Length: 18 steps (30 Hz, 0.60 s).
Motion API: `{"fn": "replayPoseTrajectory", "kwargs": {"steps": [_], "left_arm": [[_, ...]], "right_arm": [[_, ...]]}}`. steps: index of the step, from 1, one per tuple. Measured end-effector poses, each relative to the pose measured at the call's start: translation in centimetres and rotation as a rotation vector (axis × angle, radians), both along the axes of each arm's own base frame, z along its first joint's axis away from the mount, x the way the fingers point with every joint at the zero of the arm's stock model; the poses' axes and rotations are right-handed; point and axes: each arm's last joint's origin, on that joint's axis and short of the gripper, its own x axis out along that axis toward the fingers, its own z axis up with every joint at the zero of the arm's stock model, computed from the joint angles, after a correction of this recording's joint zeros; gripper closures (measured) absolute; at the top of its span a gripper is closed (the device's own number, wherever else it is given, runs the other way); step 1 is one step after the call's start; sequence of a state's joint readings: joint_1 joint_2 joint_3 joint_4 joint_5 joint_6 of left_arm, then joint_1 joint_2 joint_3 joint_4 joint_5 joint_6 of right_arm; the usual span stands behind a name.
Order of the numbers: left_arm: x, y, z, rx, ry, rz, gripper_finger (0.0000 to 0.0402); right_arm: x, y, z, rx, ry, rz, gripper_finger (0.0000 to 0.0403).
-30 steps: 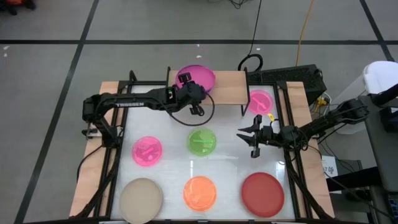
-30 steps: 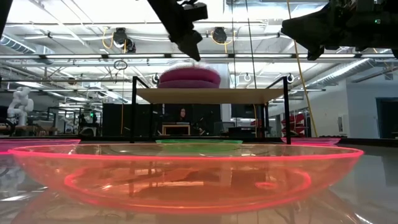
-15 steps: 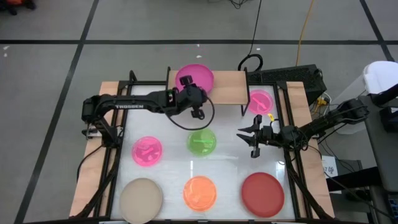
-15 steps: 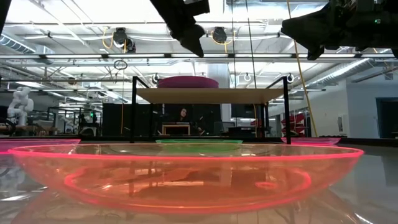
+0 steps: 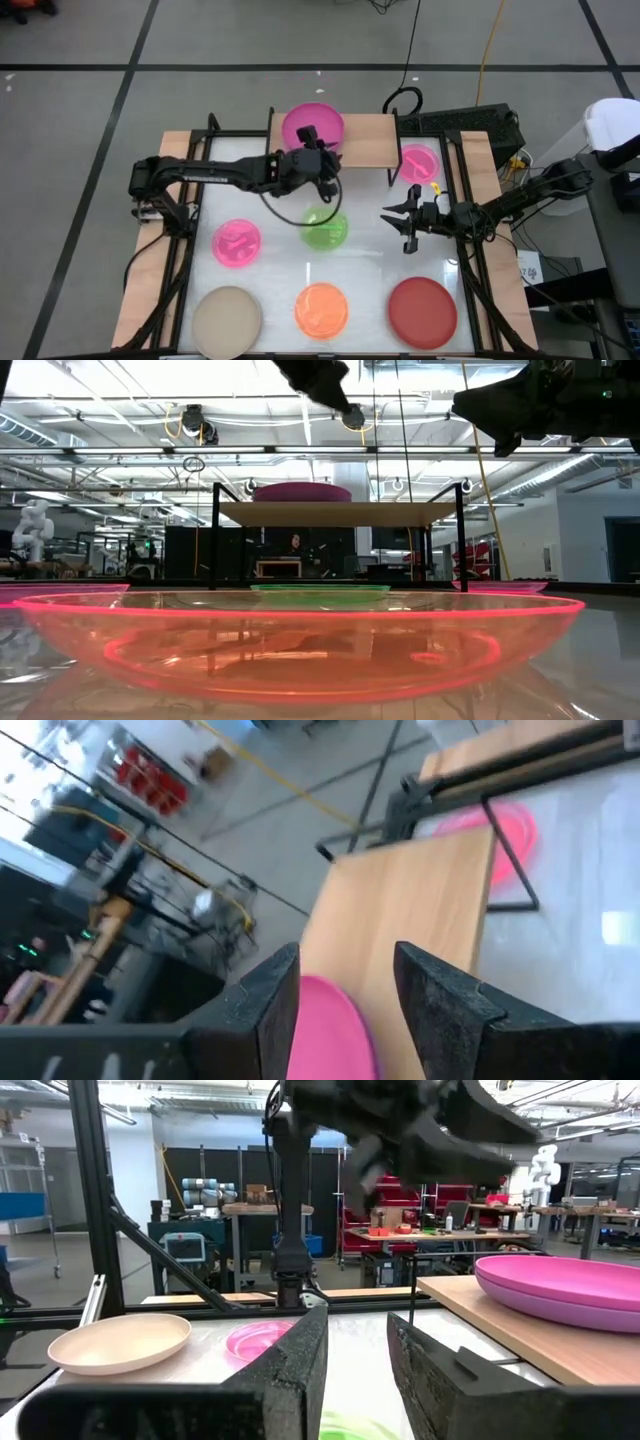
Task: Place and stack plates onto a shelf
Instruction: Stack the orange plate on top of the pink plate on the shelf
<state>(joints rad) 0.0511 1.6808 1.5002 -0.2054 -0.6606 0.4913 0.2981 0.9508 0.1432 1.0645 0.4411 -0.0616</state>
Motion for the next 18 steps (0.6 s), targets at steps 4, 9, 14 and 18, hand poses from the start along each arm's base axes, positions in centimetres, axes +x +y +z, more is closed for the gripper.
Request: {"fn": "replayPoseTrajectory", "kwargs": {"steps": [4, 9, 14, 18], "left_arm": [[-1.4, -1.0, 2.5, 0.029, -0.084, -0.001, 0.0231], [-3.6, -1.6, 4.2, -0.027, -0.114, 0.006, 0.0231], [-6.2, -1.5, 5.0, -0.080, -0.143, 0.015, 0.0231], [-8.4, -2.0, 4.2, -0.129, -0.162, 0.008, 0.0231]], "right_arm": [[0.0, 0.0, 0.0, -0.002, -0.003, 0.000, 0.0314], [0.0, 0.0, 0.1, -0.001, -0.005, 0.000, 0.0314], [0.0, 0.0, 0.1, -0.001, -0.006, -0.001, 0.0314], [0.0, 0.0, 0.1, -0.001, -0.006, 0.000, 0.0314]]}}
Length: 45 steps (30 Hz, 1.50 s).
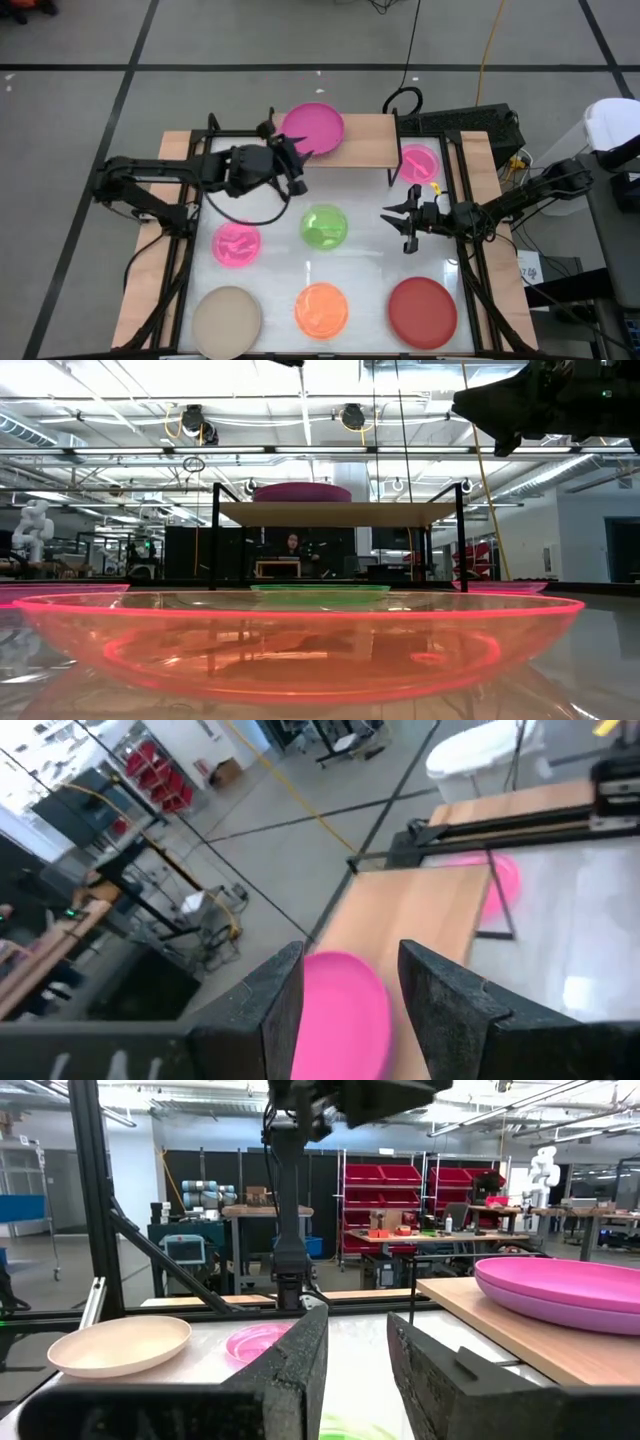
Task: Place and stack plates onto a shelf
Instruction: Stack the orange plate on top of the pink plate on the shelf
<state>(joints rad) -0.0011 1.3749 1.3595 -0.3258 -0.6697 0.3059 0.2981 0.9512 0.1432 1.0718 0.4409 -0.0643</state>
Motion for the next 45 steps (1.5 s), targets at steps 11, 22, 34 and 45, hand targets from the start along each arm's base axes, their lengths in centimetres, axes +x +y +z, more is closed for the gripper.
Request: {"fn": "replayPoseTrajectory", "kwargs": {"steps": [11, 22, 34, 45], "left_arm": [[-6.2, -2.6, -7.8, -0.159, -0.304, -0.073, 0.0232], [-9.6, -5.0, -13.9, -0.288, -0.494, -0.198, 0.0232], [-9.7, -5.0, -14.7, -0.309, -0.515, -0.186, 0.0232], [-9.7, -4.7, -14.8, -0.312, -0.506, -0.171, 0.0232]], "right_arm": [[0.0, 0.0, 0.0, 0.002, -0.004, -0.001, 0.0314], [-0.1, 0.0, 0.4, 0.013, -0.038, 0.001, 0.0314], [0.0, -0.2, 0.1, 0.066, -0.024, -0.009, 0.0314], [0.0, -0.3, 0.2, -0.013, -0.015, -0.045, 0.0314]]}}
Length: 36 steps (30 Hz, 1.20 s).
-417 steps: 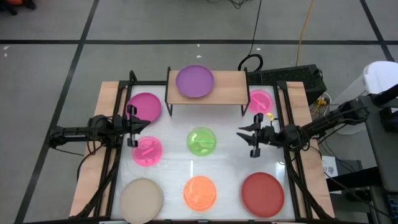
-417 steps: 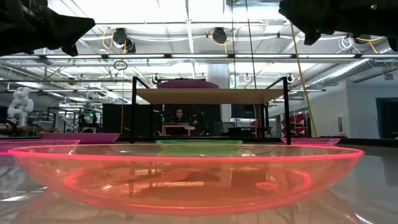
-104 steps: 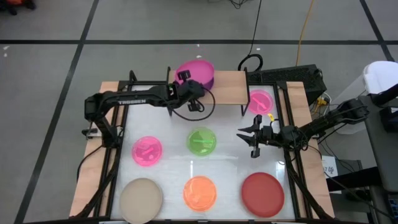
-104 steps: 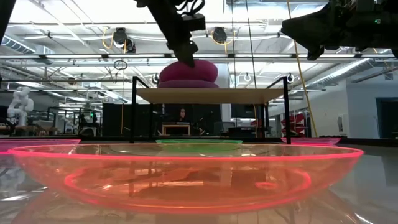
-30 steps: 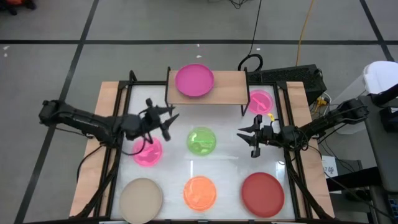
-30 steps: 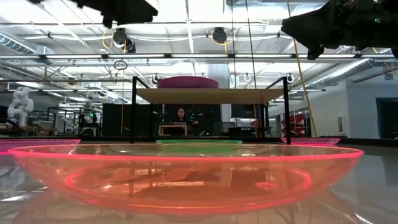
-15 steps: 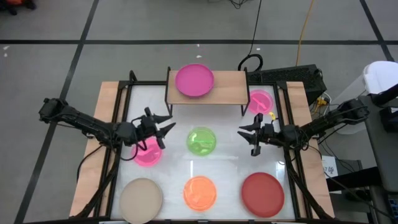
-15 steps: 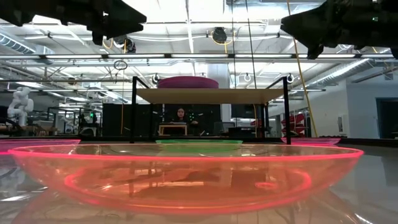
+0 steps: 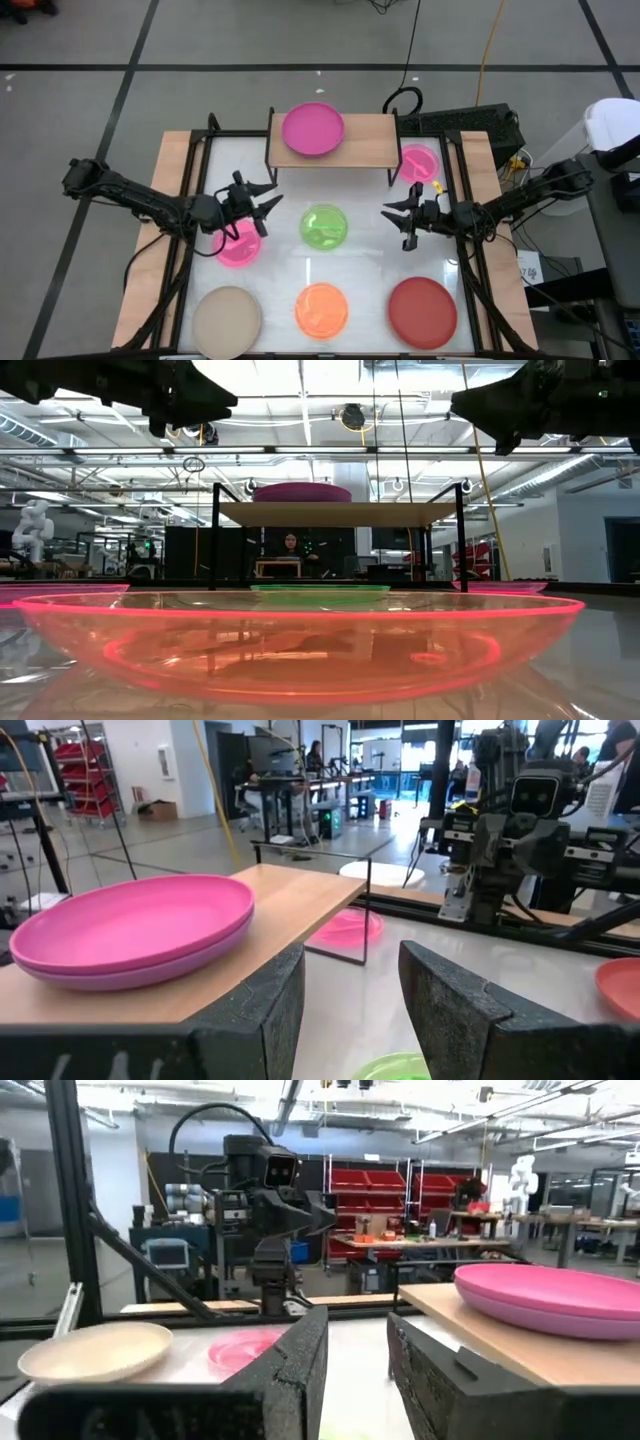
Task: Place and stack plates onto a shelf
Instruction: Stack the orange plate on top of the pink plate on the shelf
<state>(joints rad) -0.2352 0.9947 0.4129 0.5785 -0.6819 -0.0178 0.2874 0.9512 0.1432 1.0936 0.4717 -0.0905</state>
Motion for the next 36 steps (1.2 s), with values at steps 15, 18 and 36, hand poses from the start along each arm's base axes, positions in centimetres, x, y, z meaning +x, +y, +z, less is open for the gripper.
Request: {"fn": "replayPoseTrajectory", "kwargs": {"steps": [15, 18, 36], "left_arm": [[-0.1, -0.5, 0.1, 0.016, -0.003, -0.024, 0.0231], [-0.1, -0.5, 0.1, 0.017, -0.001, -0.024, 0.0231], [-0.1, -0.6, 0.0, 0.011, 0.005, -0.044, 0.0231]], "right_arm": [[3.5, 2.3, 5.1, 0.032, 0.359, 0.177, 0.0314], [4.1, 2.7, 6.1, 0.090, 0.618, 0.173, 0.0314], [2.2, 4.4, -1.5, 0.665, 1.324, 0.473, 0.0314]]}}
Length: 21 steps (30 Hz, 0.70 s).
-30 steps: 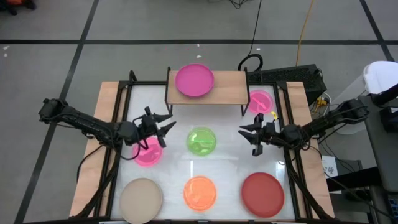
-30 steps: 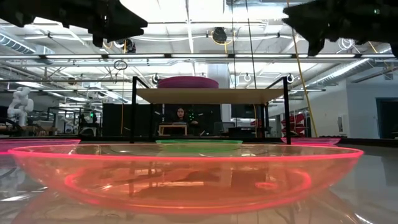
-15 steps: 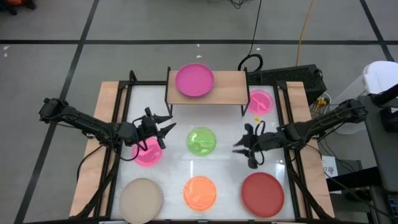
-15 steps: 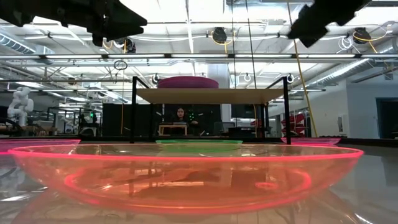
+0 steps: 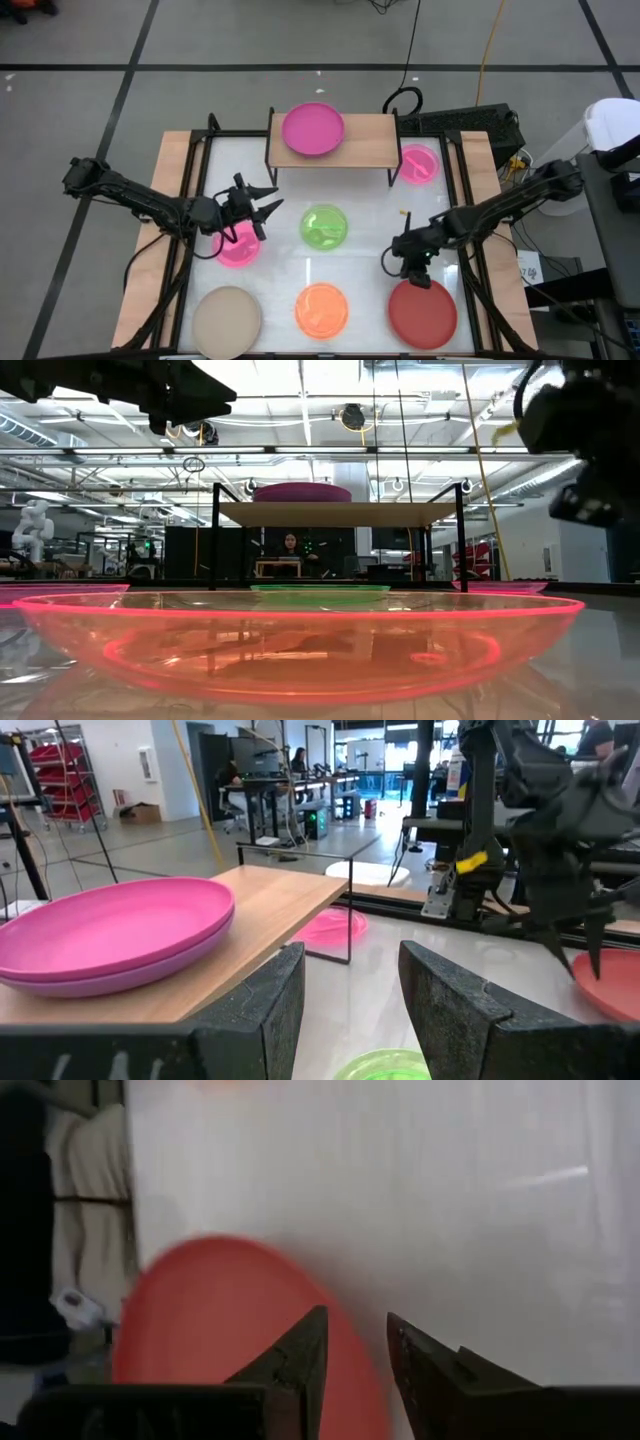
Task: Place and stack plates onto a shelf
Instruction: Stack the orange plate on top of the pink plate on the shelf
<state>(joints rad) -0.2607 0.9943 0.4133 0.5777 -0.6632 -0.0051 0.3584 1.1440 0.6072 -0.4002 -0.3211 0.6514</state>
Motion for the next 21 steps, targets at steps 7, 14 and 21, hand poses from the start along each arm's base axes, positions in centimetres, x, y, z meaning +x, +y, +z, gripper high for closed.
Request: {"fn": "replayPoseTrajectory", "kwargs": {"steps": [7, 14, 21], "left_arm": [[0.0, 0.0, 0.0, 0.001, 0.003, 0.000, 0.0231], [0.0, 0.0, -0.1, -0.001, 0.007, 0.000, 0.0231], [0.0, 0.0, -0.1, -0.002, 0.009, 0.000, 0.0231]], "right_arm": [[-0.5, -0.1, -2.1, -0.012, 0.075, 0.022, 0.0314], [-1.0, -0.3, -3.4, -0.021, 0.112, 0.016, 0.0314], [-1.0, -0.3, -3.3, -0.013, 0.097, 0.013, 0.0314]]}}
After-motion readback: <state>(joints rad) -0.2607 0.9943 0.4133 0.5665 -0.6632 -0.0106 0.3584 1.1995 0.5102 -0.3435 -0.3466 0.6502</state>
